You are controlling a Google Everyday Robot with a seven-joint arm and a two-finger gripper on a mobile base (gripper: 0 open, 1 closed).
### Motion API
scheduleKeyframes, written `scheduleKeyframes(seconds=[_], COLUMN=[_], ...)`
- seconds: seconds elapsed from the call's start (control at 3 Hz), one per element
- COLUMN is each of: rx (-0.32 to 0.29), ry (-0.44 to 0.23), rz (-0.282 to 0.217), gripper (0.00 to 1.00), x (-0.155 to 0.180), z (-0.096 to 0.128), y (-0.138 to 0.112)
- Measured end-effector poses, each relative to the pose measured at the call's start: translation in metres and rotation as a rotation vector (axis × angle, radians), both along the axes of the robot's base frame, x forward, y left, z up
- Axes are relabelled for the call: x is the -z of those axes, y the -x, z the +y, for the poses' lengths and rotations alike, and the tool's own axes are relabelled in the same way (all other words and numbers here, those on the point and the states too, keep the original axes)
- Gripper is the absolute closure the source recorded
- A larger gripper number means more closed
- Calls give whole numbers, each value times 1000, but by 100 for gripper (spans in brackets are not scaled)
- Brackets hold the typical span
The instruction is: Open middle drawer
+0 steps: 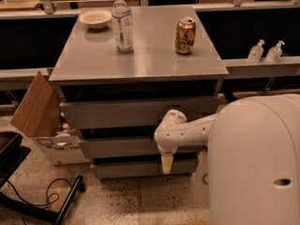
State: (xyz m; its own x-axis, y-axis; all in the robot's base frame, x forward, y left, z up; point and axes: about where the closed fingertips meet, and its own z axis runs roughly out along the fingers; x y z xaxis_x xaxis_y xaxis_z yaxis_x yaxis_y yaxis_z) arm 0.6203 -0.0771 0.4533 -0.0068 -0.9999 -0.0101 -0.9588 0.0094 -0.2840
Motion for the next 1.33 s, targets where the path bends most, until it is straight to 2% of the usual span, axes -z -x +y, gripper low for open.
scheduleKeyframes(seconds=[0.33,0.67,1.0,1.33], rx=[8,28,45,65], ry=[5,-19,-34,-38], rz=[-7,24,57,62], gripper=[0,26,49,72], x=[2,22,38,35], z=[2,9,11,4], y=[-21,-21,-12,8])
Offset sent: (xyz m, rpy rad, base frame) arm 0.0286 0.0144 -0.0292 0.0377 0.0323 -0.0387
